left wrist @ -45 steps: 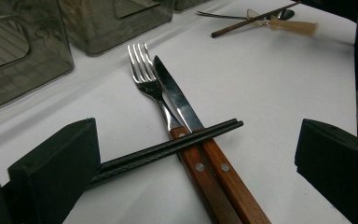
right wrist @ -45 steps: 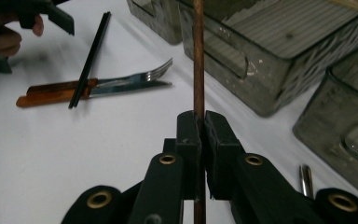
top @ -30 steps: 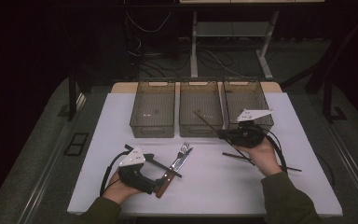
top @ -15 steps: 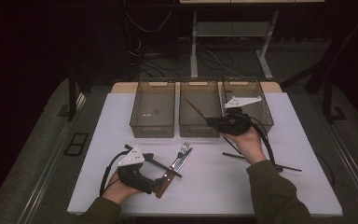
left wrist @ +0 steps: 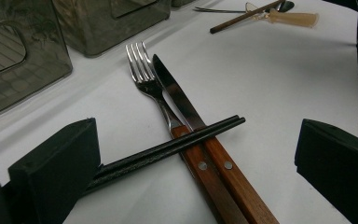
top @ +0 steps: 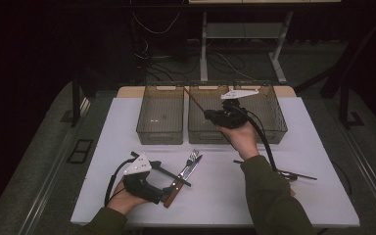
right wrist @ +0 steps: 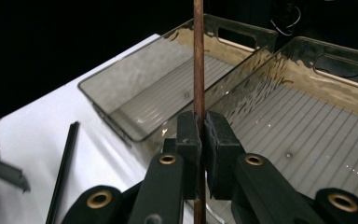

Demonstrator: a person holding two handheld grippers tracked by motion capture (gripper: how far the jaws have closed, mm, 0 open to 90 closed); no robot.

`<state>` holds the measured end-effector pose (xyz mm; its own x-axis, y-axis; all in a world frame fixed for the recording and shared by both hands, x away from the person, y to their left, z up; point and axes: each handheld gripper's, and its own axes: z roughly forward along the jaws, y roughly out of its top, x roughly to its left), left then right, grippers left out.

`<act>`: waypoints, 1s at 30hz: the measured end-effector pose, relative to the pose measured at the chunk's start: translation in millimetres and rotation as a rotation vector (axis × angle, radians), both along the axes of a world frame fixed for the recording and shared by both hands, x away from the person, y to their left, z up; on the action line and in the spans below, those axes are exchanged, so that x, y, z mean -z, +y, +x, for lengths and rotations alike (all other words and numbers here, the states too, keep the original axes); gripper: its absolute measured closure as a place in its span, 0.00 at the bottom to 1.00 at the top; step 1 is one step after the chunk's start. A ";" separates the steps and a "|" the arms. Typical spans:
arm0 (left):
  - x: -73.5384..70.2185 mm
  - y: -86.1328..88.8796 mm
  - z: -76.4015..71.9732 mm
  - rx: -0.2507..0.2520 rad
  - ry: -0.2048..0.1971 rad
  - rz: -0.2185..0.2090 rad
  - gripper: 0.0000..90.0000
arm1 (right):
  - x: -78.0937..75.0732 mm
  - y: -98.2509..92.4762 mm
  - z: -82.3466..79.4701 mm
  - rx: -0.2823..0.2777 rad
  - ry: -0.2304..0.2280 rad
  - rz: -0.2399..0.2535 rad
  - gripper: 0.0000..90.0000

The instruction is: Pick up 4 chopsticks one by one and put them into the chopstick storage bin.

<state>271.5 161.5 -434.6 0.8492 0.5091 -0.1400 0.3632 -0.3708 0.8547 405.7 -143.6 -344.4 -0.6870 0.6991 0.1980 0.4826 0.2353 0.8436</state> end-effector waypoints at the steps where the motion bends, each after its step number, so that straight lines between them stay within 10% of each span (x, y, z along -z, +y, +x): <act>1: 0.1 0.1 -0.1 -0.002 -0.001 -0.003 0.00 | -0.5 2.4 1.5 0.005 -0.001 0.000 0.94; 30: 0.8 1.9 1.0 -0.004 0.011 -0.005 0.00 | -12.0 98.8 58.4 0.068 -0.013 -0.004 0.94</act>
